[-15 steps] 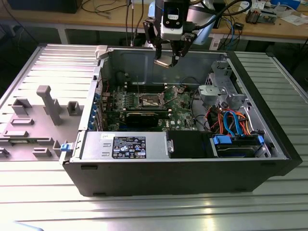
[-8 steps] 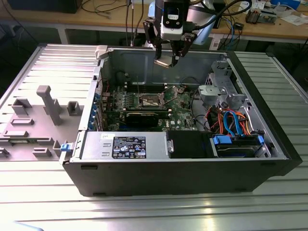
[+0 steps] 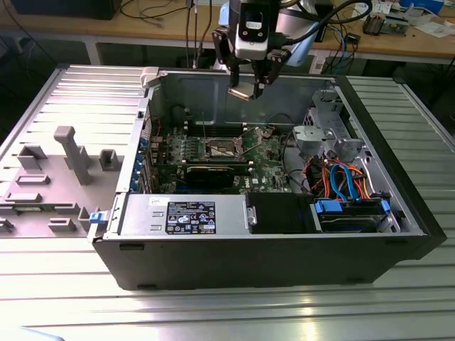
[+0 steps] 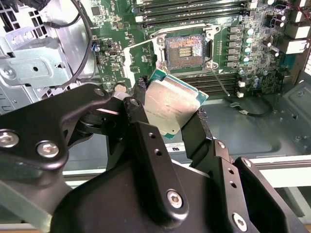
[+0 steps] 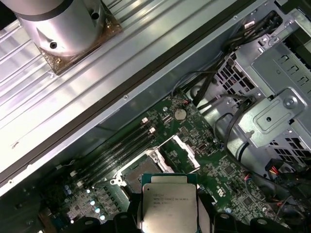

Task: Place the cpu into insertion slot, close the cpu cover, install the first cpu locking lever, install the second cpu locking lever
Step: 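Place the cpu into insertion slot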

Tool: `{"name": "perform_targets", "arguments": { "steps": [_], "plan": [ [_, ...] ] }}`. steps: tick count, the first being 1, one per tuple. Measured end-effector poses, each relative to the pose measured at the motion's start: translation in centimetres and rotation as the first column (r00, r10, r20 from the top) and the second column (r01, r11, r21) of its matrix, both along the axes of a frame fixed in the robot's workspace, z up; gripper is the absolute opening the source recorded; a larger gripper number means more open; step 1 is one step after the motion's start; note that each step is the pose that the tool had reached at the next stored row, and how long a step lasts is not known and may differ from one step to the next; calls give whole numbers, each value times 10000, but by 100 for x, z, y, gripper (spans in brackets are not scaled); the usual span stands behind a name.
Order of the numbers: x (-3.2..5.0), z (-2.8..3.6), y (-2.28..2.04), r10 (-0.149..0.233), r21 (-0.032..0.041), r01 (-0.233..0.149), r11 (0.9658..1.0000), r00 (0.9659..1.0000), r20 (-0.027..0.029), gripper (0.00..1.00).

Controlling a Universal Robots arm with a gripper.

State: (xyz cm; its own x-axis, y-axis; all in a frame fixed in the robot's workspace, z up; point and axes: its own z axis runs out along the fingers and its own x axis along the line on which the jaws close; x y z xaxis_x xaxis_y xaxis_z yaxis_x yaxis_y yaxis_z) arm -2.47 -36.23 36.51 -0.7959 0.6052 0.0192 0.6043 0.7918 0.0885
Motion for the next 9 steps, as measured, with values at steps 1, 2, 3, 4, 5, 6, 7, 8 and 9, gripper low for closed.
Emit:
{"name": "perform_targets", "arguments": {
  "steps": [1, 2, 3, 4, 5, 6, 7, 8, 9],
  "plan": [
    [1, 0, 0, -75, 0, 75, 10000, 10000, 0, 54],
    [1, 0, -1, -144, 0, 144, 9999, 9999, 0, 54],
    [0, 0, -1, -301, 0, 301, 9995, 9995, -1, 54],
    [0, 0, 0, -392, 1, 392, 9992, 9992, -1, 54],
    [0, 0, 0, -403, 0, 403, 9992, 9992, 0, 54],
    [0, 0, 0, -404, 0, 404, 9992, 9992, 0, 54],
    [0, 0, 0, -404, 0, 404, 9992, 9992, 0, 54],
    [0, 0, 0, -405, 0, 405, 9992, 9992, 0, 54],
    [0, 0, 0, -404, 0, 404, 9992, 9992, 0, 54]
  ]
}}
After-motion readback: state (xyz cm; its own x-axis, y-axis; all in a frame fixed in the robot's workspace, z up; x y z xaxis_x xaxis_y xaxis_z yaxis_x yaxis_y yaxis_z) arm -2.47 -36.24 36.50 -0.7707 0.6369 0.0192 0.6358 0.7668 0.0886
